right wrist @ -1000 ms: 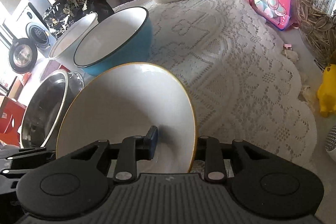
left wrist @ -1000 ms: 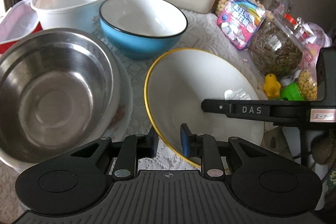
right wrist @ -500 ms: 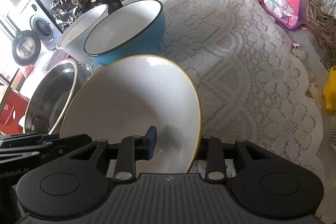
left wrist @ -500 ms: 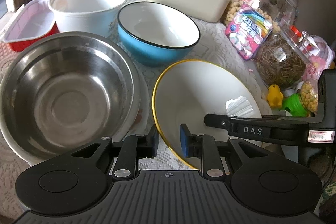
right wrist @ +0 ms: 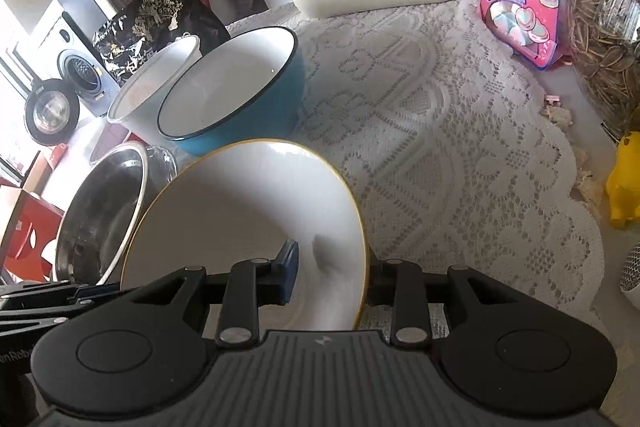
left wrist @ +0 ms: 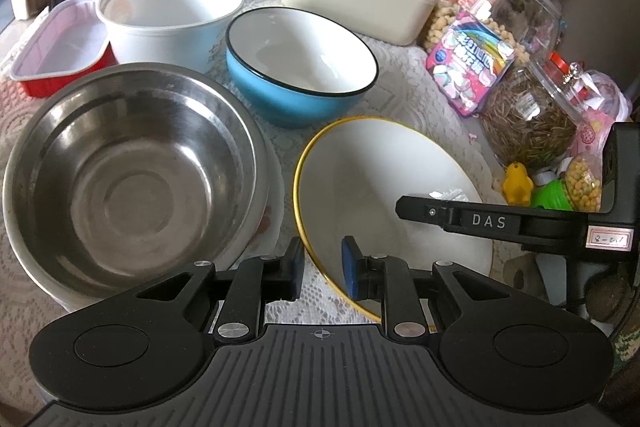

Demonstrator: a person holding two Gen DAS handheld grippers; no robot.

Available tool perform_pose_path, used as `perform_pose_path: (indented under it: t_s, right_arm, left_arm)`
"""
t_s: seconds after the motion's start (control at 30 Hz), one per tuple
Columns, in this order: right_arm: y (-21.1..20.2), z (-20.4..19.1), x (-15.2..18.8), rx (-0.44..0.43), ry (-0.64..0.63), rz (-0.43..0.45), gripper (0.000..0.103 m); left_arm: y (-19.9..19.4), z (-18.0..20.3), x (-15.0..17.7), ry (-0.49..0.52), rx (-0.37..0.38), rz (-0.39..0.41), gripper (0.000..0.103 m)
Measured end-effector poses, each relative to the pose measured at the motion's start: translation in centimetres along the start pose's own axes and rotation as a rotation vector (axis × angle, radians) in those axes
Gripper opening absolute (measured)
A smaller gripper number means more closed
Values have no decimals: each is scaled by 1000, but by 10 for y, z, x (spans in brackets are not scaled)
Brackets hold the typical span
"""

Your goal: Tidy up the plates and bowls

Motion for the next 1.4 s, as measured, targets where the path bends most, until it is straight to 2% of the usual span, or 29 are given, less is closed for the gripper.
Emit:
perform_pose_path:
  t_s: [0.57,0.67,0.8,0.93,1.03,1.13,1.23,1.4]
  right_arm:
    - [4,-1,-3,7,-17,-3,32]
    - [3,0,-3,7,-17,-7,32]
    - [-5,-2,-3,33,-26,22,32]
    - [-28,-6,-12,81,-32,117,32]
    - [-39,-12,-31,57,-7,144,32]
    - [-36,-16,-61,28,38,136,33]
    - [-11,-19,-98,9,67,67,33]
    - [51,-12,-144,42,117,-62,33]
  left_arm:
    - [-4,-2,0,-15,6,0,23]
    - [-10,-7,-2,-34,27,14,23]
    - [-22,-22,-9,-95,77,69,21]
    - [-36,-40,-29,-158,84,152,21]
    - [-29,-51,-58,-177,41,174,21]
    - [-8,-60,-88,-199,-9,151,21]
    - [16,-71,-114,-209,-49,127,21]
    - [49,-75,-134,-144,-102,59,22]
Point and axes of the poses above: each gripper's, at about its wrist camera, not at the fingertips, and y roughly the way its jaws point, z to its right, x to its underside, the point moved 1 cm from there along y, roughly the way its jaws point, and after that the axes turned 5 degrees about -x, right-handed, at the moved point
